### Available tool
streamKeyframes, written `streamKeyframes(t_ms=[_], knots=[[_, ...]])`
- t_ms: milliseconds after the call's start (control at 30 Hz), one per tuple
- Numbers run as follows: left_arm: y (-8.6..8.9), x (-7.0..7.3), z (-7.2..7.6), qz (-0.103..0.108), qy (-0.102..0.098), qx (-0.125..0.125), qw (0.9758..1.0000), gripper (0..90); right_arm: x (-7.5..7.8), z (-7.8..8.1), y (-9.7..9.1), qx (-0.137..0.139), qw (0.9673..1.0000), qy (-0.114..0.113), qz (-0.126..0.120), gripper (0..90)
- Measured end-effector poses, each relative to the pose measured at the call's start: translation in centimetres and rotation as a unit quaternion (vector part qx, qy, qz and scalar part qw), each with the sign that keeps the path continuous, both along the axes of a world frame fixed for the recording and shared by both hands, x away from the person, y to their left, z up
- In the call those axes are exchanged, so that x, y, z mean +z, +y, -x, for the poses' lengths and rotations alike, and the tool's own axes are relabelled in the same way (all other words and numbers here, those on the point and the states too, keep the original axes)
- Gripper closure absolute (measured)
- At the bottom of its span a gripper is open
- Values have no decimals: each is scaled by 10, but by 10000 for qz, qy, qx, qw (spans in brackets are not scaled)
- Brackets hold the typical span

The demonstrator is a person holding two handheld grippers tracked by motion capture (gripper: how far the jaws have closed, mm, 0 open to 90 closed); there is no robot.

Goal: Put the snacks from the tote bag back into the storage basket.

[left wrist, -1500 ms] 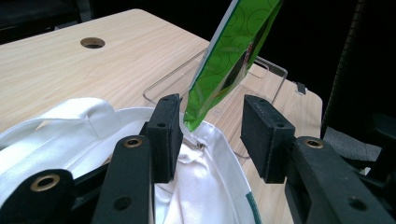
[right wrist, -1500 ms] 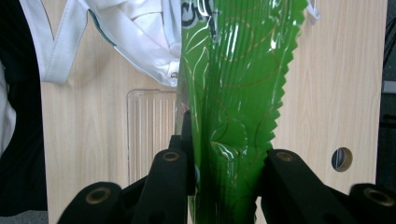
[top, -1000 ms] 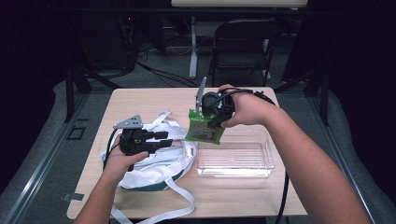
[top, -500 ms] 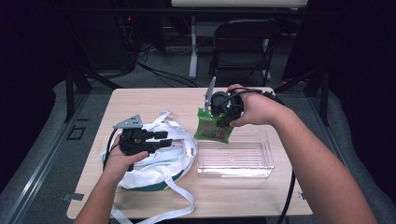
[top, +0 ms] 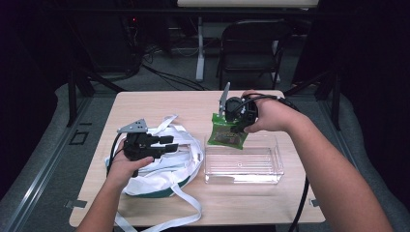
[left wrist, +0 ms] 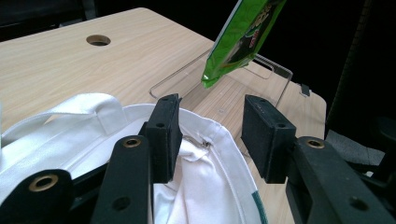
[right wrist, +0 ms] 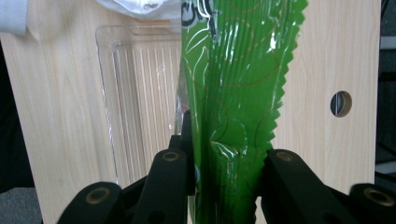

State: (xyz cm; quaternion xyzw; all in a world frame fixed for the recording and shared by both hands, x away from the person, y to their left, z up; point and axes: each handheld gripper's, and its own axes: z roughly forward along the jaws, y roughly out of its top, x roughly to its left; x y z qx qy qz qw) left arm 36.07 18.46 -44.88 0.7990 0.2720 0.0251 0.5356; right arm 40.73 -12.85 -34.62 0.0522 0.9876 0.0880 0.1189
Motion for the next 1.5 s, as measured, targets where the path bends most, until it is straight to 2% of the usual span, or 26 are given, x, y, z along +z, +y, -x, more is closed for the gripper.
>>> streamKeyframes(t_ms=[33,133,333,533,767,1133,1233,1500], knots=[[0,0,0,-4,8,6,10000,570,-1,-1,-1,-10,10000,-16,95,760],[0,0,0,-3,0,13,10000,568,-4,-2,-3,-19,9999,-15,136,760],[1,0,-1,-22,-8,16,10000,568,-11,-5,-6,-96,9998,25,148,760],[1,-1,-1,-5,-2,32,10000,567,-19,-8,-6,-57,9997,15,233,760],[2,0,-1,16,-4,35,10000,567,-24,-11,-4,-26,9998,-15,211,760],[3,-1,-2,20,14,58,10000,566,-32,-18,-1,-29,9993,-48,356,760],[3,-1,-2,26,4,54,10000,566,-36,-20,-3,-50,9997,-18,230,759],[3,-2,-2,-12,6,63,10000,566,-52,-22,-2,-52,9996,26,261,760]])
